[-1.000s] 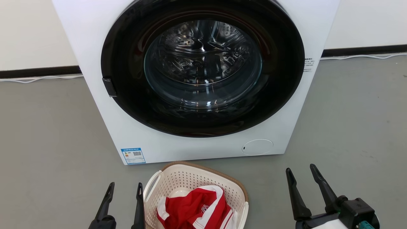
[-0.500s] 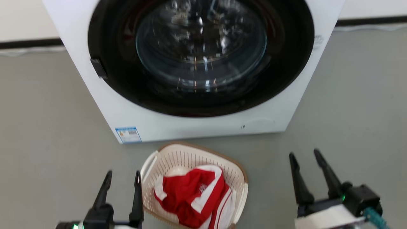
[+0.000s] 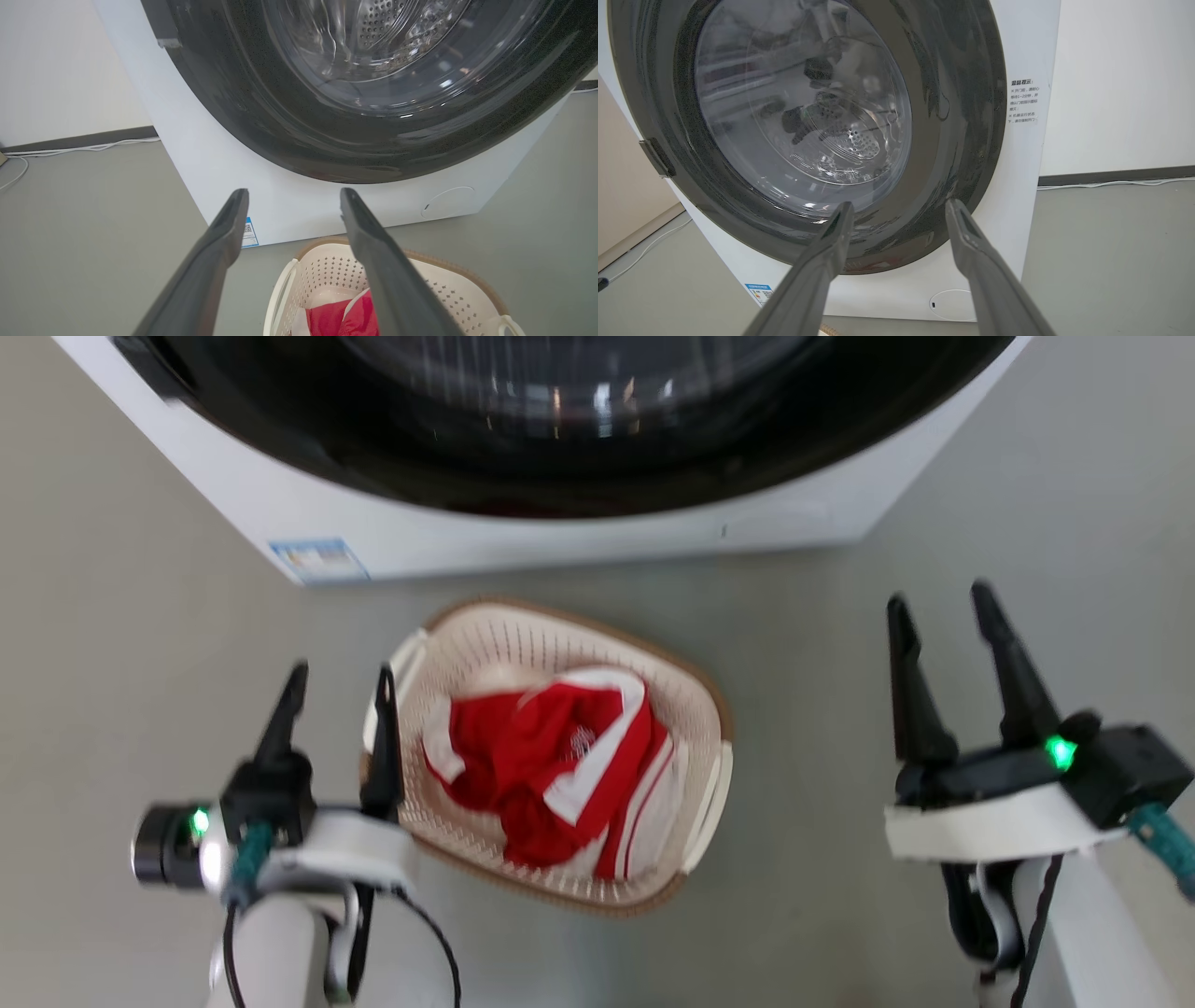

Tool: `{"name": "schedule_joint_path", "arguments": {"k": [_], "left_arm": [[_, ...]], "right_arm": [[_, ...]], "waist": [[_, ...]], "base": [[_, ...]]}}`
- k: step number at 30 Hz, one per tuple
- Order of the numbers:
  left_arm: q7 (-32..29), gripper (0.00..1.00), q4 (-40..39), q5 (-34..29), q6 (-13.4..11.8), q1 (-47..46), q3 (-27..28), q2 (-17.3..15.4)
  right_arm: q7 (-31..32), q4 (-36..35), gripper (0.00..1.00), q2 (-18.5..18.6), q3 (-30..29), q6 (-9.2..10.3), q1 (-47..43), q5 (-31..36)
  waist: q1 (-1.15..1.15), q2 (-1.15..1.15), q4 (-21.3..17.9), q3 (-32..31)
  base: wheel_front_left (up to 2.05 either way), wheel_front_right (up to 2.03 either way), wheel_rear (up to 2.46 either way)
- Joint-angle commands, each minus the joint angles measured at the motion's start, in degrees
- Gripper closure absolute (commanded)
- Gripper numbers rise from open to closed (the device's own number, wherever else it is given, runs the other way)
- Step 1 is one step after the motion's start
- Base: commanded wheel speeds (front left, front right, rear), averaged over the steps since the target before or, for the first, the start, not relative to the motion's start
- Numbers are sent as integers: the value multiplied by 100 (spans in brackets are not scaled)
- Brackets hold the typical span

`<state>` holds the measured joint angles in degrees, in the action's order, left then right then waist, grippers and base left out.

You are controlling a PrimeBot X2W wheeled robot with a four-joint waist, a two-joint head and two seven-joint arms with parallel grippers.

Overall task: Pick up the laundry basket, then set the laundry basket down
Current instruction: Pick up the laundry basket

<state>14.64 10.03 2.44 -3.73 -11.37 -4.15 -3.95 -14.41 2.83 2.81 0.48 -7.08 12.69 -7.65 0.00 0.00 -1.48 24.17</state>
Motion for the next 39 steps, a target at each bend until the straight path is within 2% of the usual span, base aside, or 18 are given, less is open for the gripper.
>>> {"name": "schedule_joint_path", "arguments": {"k": [1,20,34,39], "left_arm": [[36,0,87,-70,48,-401,206,-101],[36,0,1873,-85,157,-2005,476,-414],[36,0,3207,-247,215,-2789,367,-877],[36,0,3463,-248,198,-2986,342,-990]], "right_arm": [[-59,-197,0,7,109,-41,270,43],[-59,-438,0,7,125,-41,1350,-5],[-59,-561,0,7,174,-41,1413,-76],[-59,-582,0,7,202,-41,1364,-122]], "waist": [[0,0,-53,737],[0,0,-149,2187],[0,0,-347,2587],[0,0,-403,2627]], "base": [[0,0,0],[0,0,0],[0,0,0],[0,0,0]]}}
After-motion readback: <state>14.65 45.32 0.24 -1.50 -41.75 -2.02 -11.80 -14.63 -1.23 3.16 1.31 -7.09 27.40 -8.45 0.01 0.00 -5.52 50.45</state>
